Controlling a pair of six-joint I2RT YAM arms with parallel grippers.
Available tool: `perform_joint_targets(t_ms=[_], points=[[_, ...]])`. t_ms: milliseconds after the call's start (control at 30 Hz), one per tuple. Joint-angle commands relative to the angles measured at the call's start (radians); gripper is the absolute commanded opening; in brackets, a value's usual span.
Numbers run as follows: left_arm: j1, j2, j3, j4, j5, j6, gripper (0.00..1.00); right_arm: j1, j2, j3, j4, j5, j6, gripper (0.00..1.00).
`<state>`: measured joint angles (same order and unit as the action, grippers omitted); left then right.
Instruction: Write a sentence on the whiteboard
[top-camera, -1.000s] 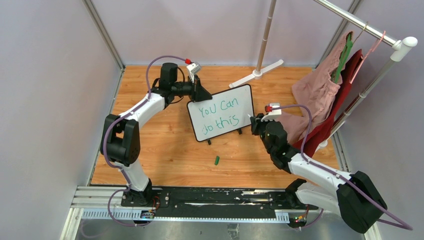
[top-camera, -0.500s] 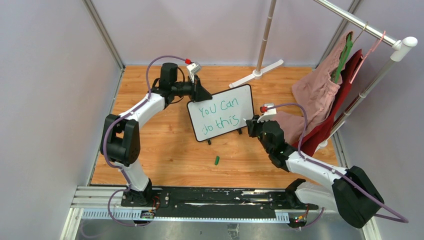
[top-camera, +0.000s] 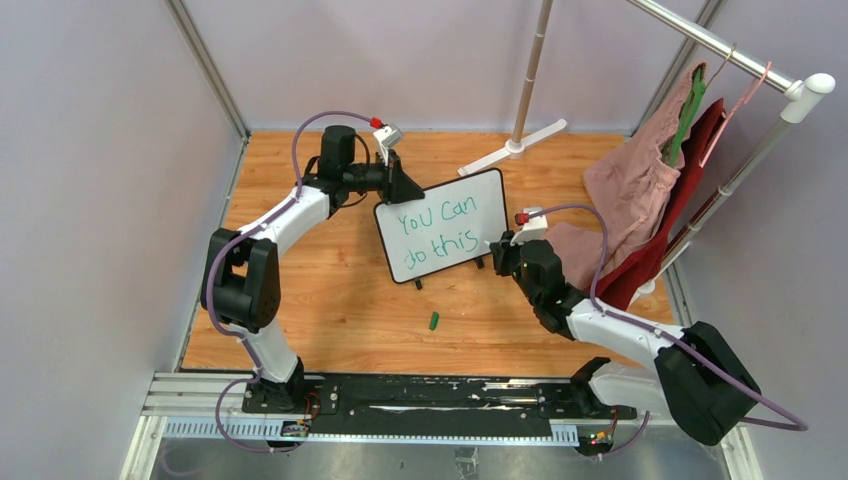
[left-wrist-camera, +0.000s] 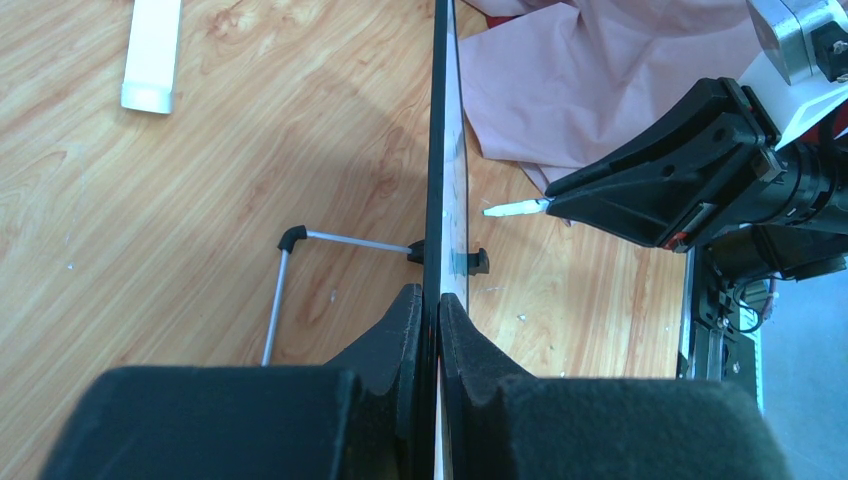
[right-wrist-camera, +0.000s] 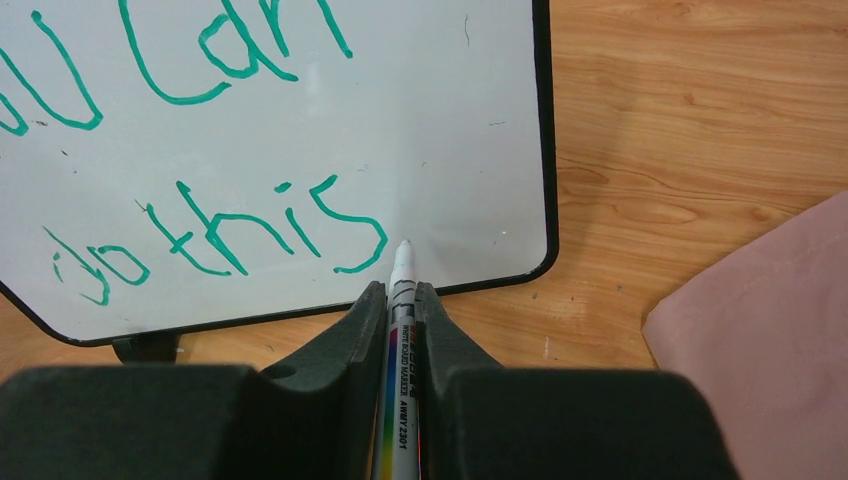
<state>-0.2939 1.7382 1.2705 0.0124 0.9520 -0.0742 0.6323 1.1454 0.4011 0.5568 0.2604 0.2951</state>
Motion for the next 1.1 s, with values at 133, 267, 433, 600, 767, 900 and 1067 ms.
perform_joint_targets(t_ms=[133, 267, 433, 600, 767, 900, 1067], points=[[-0.036, 0.039, -0.027, -0.114, -0.036, 0.034, 0.00, -0.014, 0.021, 0.033, 0.018, 0.014, 0.010, 0.00], [-0.036, 0.038, -0.027, -0.114, -0.035, 0.034, 0.00, -0.015, 0.033, 0.036, 0.024, 0.017, 0.013, 0.00], [-0.036, 0.038, -0.026, -0.114, -0.036, 0.034, 0.00, -0.015, 0.048, 0.040, 0.031, 0.022, 0.011, 0.00], [-0.036, 0.038, -0.026, -0.114, -0.035, 0.034, 0.00, -0.014, 0.060, 0.040, 0.043, 0.028, 0.012, 0.00], [-0.036, 0.039, -0.027, -0.114, -0.035, 0.034, 0.00, -0.015, 0.069, 0.041, 0.054, 0.036, 0.012, 0.00], [-0.036, 0.039, -0.028, -0.114, -0.036, 0.035, 0.00, -0.015, 0.075, 0.041, 0.061, 0.040, 0.013, 0.00], [-0.036, 0.039, -0.028, -0.114, -0.035, 0.035, 0.00, -0.015, 0.081, 0.038, 0.070, 0.043, 0.015, 0.00]])
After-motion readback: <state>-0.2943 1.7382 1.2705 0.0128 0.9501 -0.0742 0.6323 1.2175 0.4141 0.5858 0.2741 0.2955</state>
